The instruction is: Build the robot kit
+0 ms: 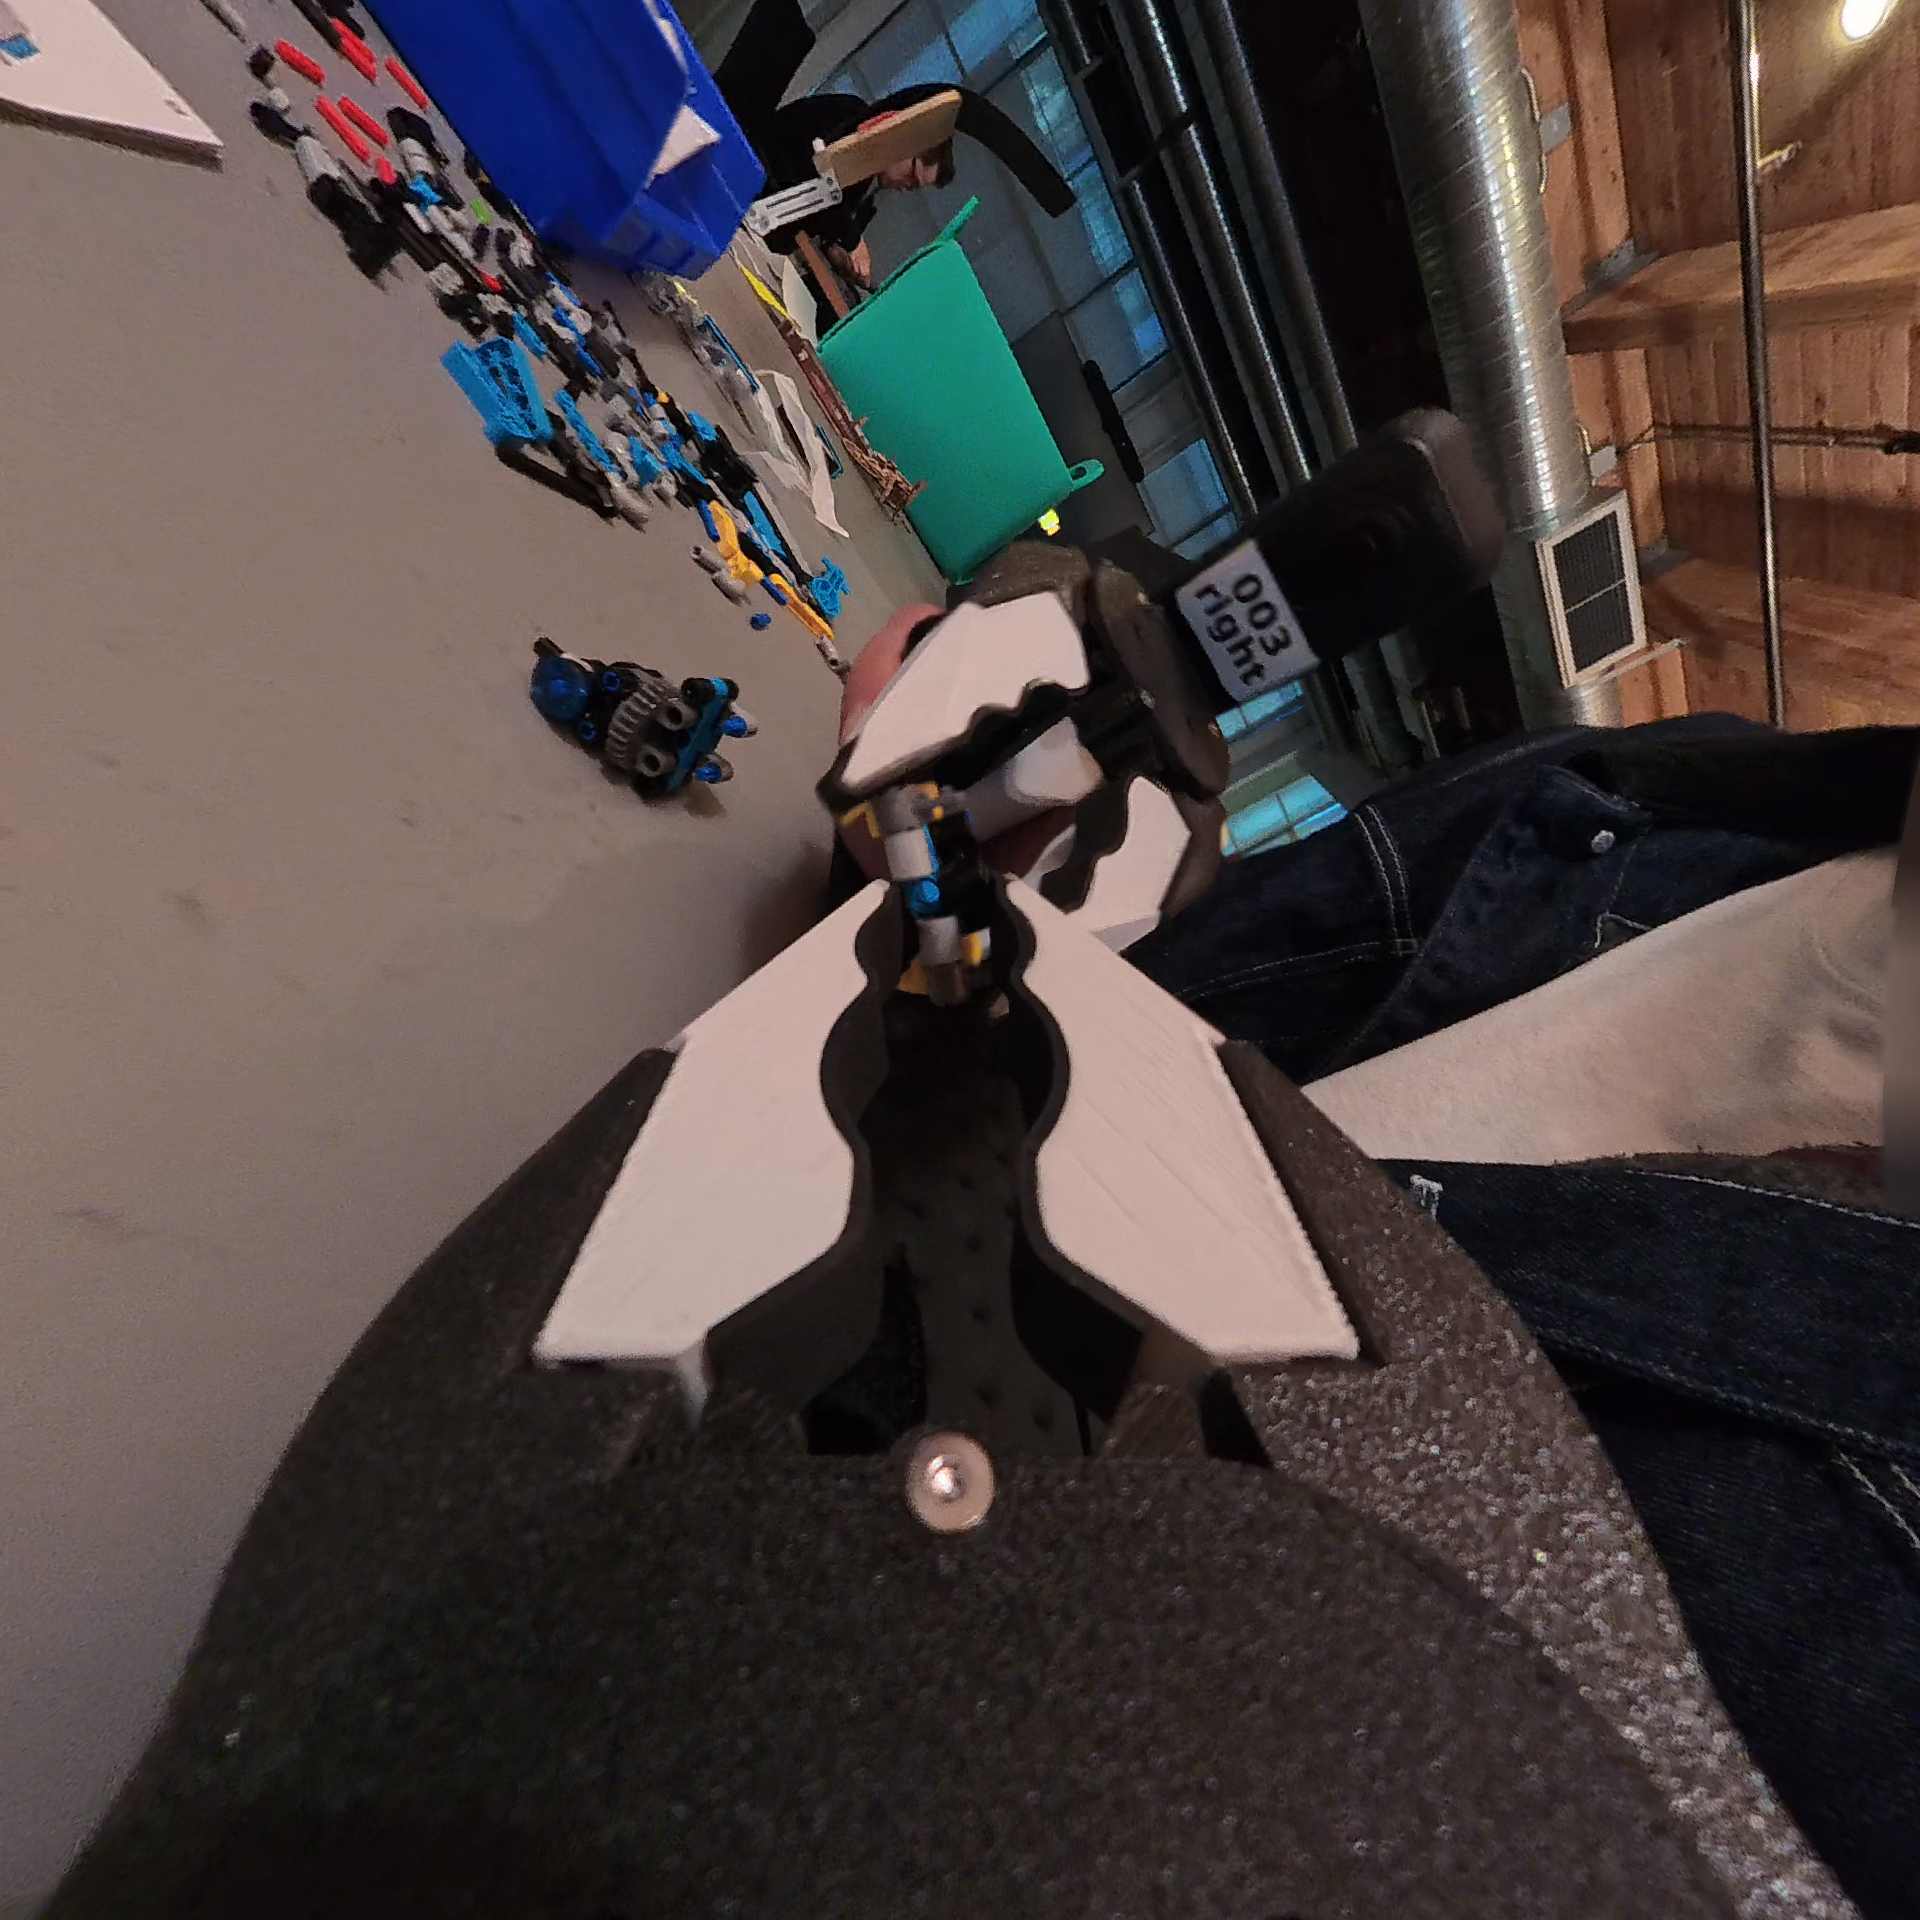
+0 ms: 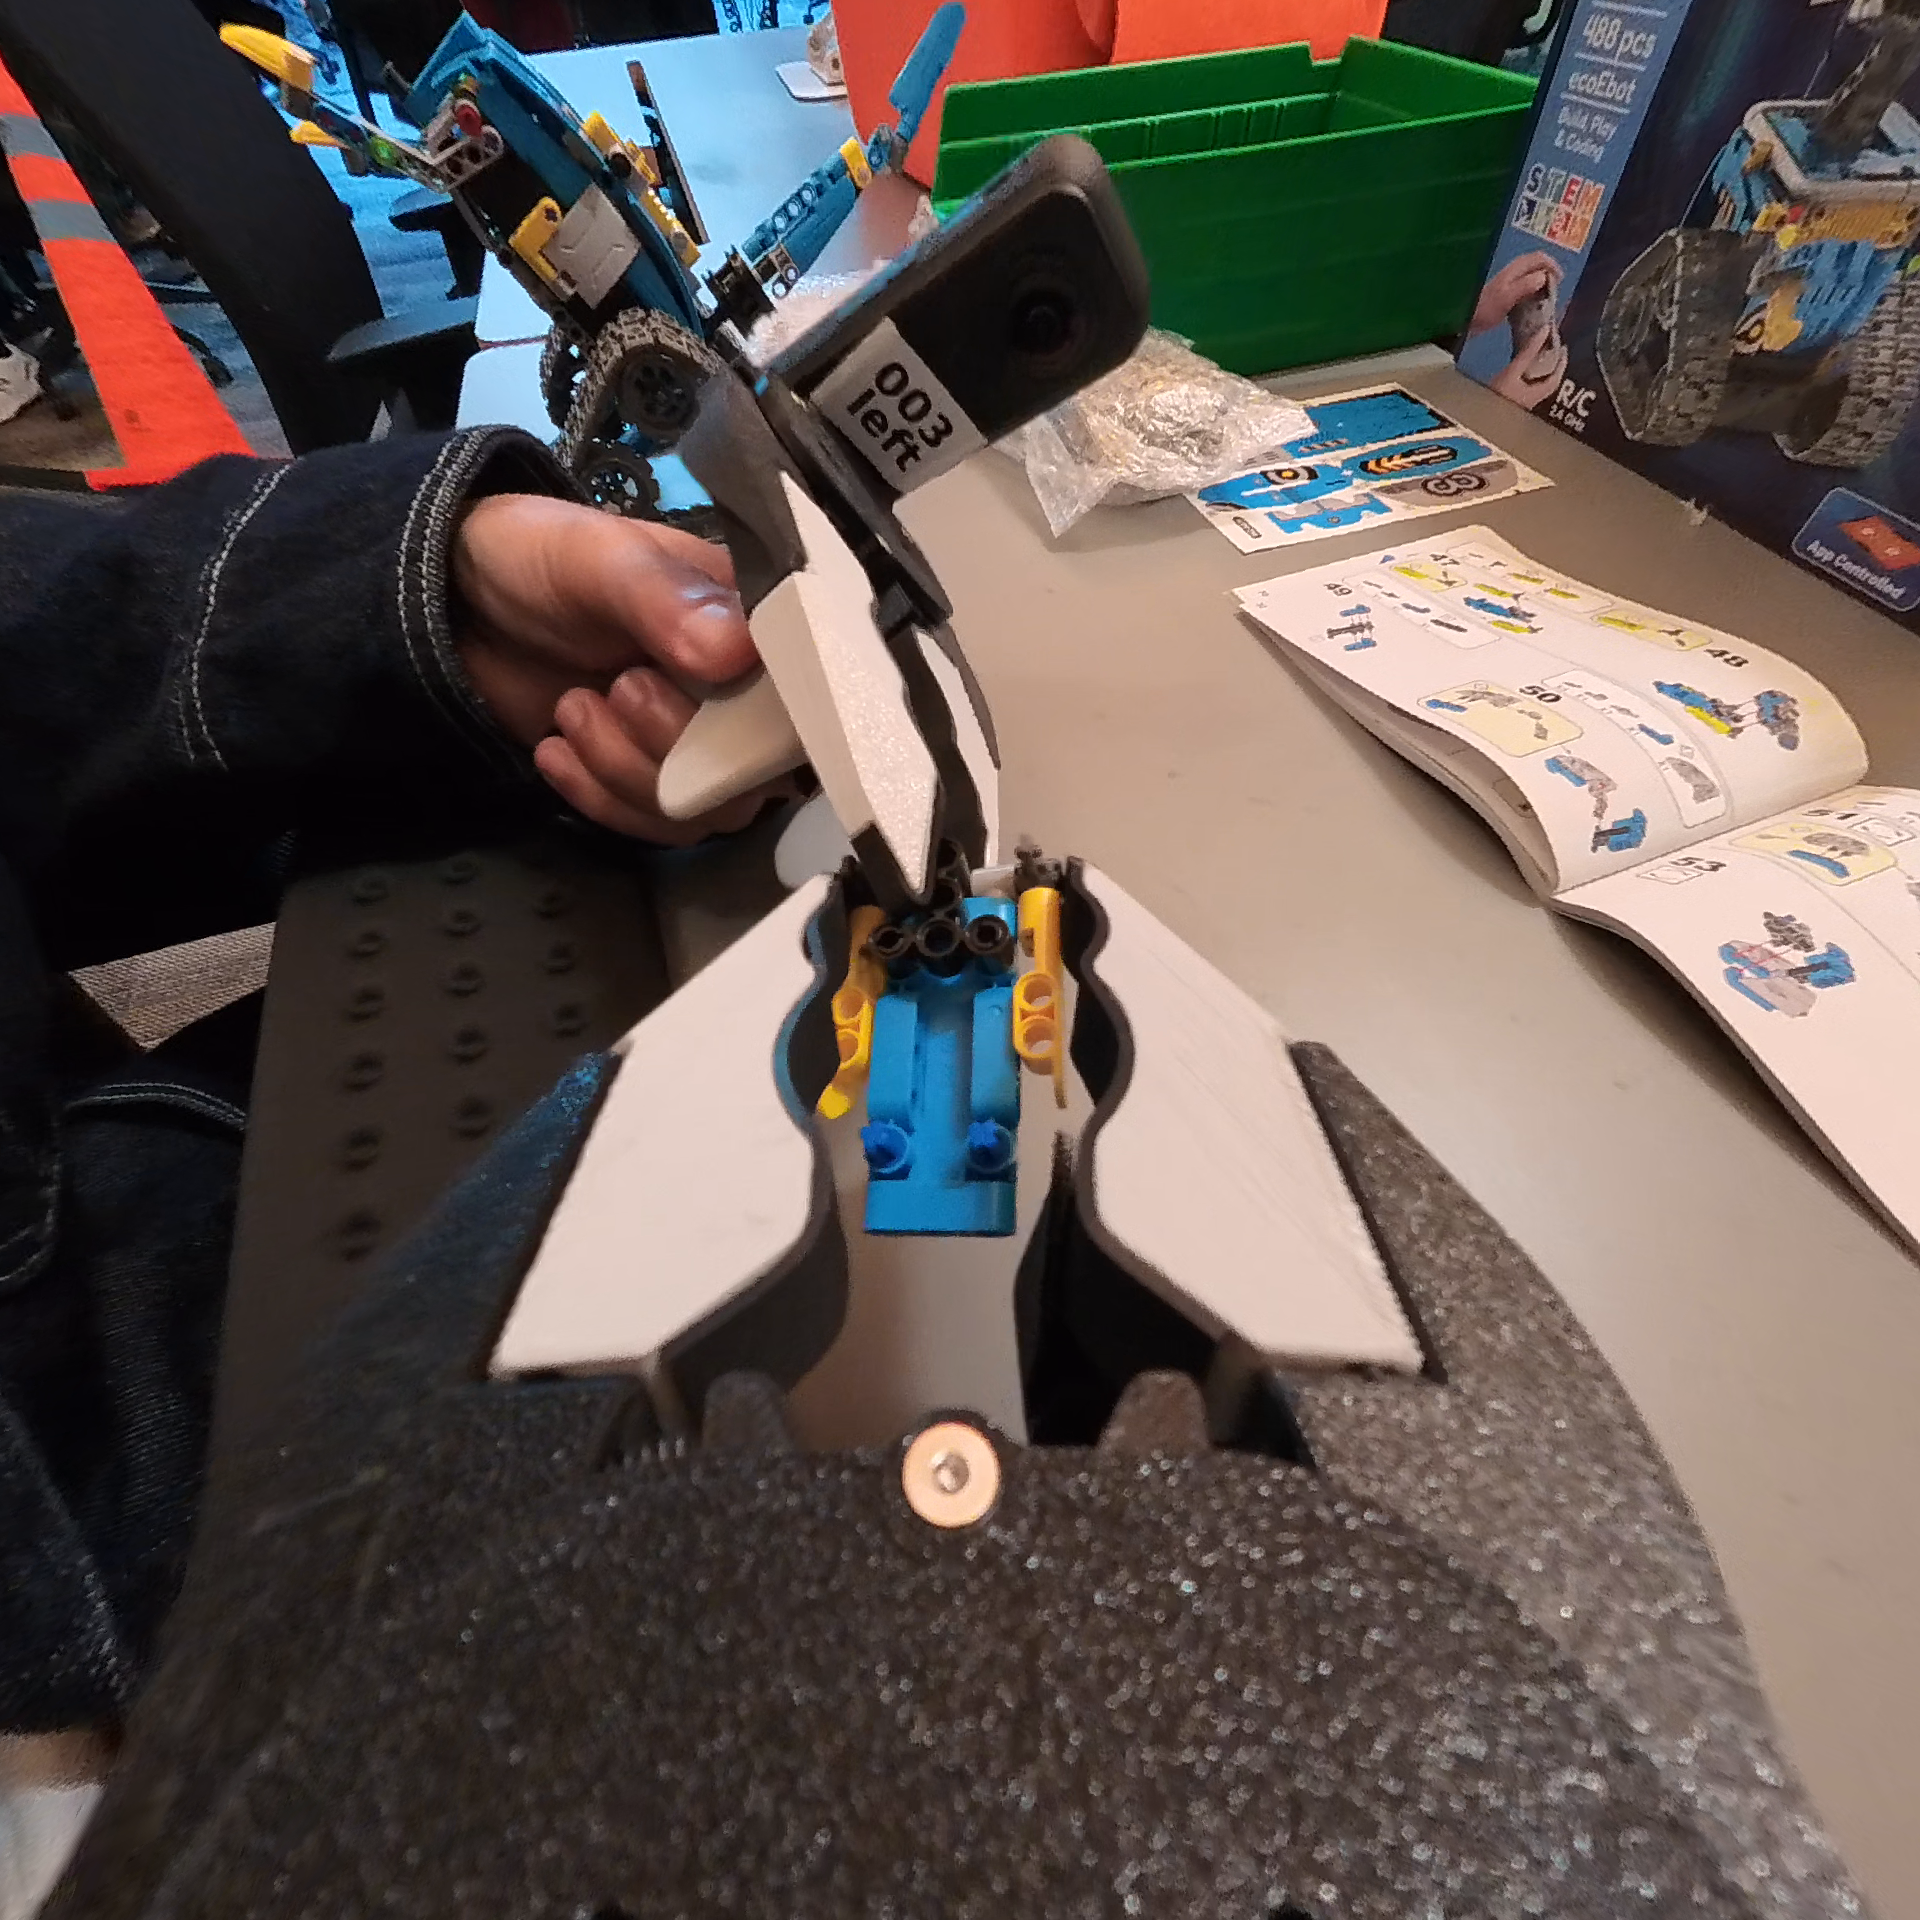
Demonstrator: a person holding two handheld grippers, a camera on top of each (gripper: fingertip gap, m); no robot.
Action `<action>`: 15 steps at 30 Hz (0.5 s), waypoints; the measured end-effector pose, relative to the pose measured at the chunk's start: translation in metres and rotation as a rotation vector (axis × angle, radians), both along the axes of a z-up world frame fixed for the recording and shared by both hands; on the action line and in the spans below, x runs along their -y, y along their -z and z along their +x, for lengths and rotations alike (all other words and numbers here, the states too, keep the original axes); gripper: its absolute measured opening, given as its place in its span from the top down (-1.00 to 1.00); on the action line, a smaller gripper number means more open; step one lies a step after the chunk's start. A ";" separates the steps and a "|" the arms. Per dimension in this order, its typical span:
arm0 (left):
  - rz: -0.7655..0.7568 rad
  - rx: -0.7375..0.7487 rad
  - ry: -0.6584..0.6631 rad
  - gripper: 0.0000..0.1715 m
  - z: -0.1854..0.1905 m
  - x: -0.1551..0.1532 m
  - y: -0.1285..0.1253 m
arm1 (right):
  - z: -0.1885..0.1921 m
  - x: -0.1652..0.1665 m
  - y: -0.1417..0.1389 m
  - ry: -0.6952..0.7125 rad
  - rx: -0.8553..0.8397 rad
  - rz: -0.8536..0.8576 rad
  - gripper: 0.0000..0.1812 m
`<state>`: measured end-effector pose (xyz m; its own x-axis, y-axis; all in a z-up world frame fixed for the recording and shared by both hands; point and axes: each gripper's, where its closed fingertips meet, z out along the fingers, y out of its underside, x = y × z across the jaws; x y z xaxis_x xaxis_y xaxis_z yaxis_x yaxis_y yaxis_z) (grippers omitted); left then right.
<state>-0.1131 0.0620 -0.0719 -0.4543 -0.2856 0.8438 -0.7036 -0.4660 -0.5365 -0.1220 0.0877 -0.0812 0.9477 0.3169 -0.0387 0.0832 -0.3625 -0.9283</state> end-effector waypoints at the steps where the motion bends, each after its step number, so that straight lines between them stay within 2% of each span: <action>1: -0.001 -0.005 -0.013 0.83 0.001 -0.002 0.001 | 0.001 0.001 -0.002 0.002 0.009 0.012 0.50; 2: -0.007 -0.001 -0.025 0.83 0.002 -0.005 0.000 | -0.003 0.004 -0.005 -0.028 -0.002 0.014 0.36; 6: -0.030 0.006 -0.054 0.83 0.003 -0.013 -0.003 | 0.009 0.014 0.000 -0.044 -0.012 -0.010 0.27; 8: -0.025 0.005 -0.041 0.83 0.002 -0.010 -0.003 | 0.010 0.013 0.002 -0.026 0.053 -0.007 0.37; 9: -0.020 0.012 -0.033 0.83 0.001 -0.009 -0.004 | 0.009 0.012 0.003 -0.024 0.070 -0.010 0.52; 11: -0.006 0.018 -0.034 0.83 0.000 -0.009 -0.003 | 0.006 0.012 0.004 -0.033 0.038 -0.014 0.53; 15: -0.027 0.050 -0.013 0.83 -0.004 -0.008 -0.010 | -0.004 0.020 -0.004 -0.114 -0.133 -0.010 0.45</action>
<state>-0.1171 0.0699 -0.0617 -0.4927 -0.2693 0.8275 -0.6698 -0.4897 -0.5582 -0.1256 0.0682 -0.0774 0.8917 0.4214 -0.1653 0.0009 -0.3669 -0.9302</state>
